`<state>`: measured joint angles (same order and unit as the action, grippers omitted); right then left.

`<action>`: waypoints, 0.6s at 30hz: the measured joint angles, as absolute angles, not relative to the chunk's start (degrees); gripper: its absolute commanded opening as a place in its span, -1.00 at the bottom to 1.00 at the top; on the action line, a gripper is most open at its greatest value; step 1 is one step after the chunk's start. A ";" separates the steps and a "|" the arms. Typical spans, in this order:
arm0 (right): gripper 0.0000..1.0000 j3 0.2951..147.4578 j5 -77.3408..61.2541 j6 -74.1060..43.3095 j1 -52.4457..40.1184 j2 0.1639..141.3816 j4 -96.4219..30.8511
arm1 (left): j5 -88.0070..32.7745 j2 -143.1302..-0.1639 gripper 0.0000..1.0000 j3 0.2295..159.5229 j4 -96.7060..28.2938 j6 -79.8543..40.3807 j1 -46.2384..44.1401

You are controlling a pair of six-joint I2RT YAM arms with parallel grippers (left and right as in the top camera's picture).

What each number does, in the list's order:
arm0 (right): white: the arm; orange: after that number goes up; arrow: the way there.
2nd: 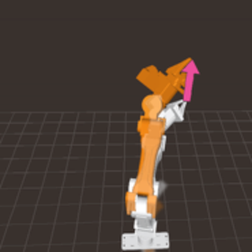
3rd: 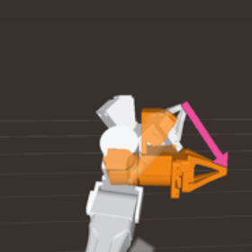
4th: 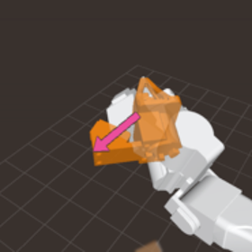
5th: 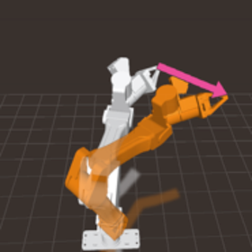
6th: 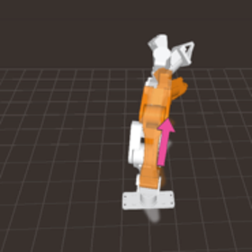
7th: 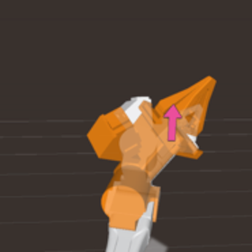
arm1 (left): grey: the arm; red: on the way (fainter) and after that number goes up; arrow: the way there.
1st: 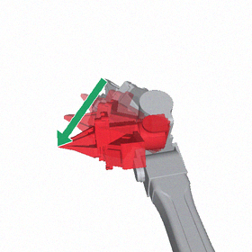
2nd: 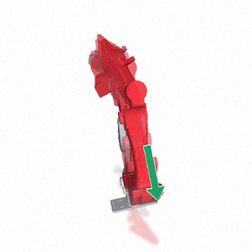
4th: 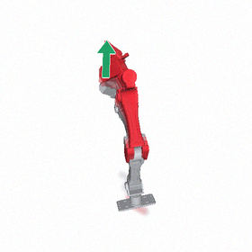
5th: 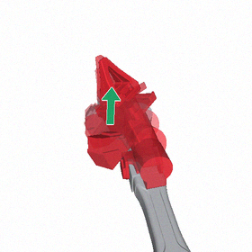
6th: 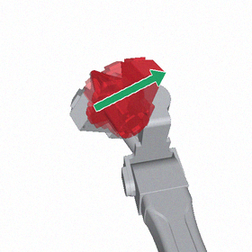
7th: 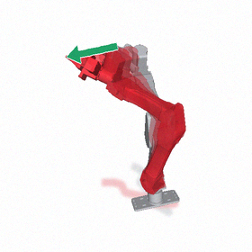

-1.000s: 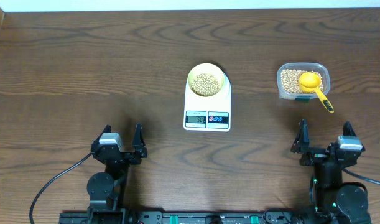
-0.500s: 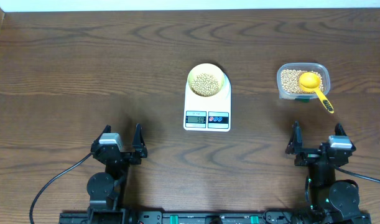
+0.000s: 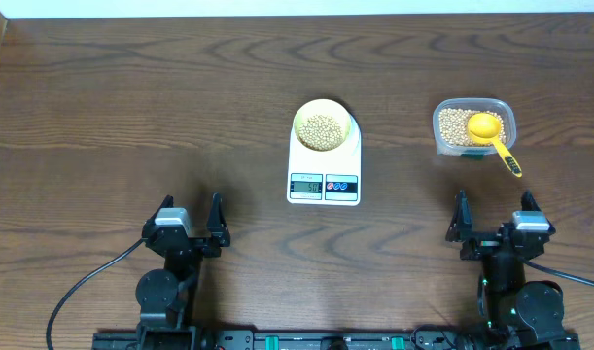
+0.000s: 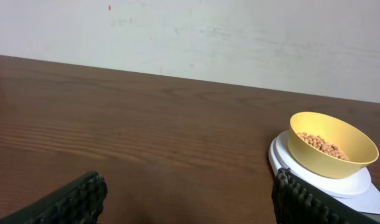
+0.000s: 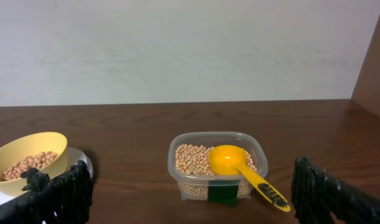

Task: Scoop item into bowl and weigh 50g on scale

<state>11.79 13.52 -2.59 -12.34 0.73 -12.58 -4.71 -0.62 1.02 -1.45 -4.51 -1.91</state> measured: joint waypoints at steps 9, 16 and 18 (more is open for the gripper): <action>0.99 11.73 9.76 -2.59 -8.21 0.73 -12.93 | -4.71 -0.62 0.74 1.02 -1.45 -4.51 -1.91; 0.99 6.24 8.95 -2.57 -7.20 0.67 -7.03 | -4.71 -0.62 0.75 1.02 -1.45 -4.51 -1.91; 0.99 3.57 8.75 -2.55 -7.20 0.67 -2.94 | -4.71 -0.62 0.74 1.02 -1.48 -4.51 -1.91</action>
<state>3.57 8.75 -2.55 -7.20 0.67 -2.94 -4.71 -0.62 1.02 -1.48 -4.51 -1.91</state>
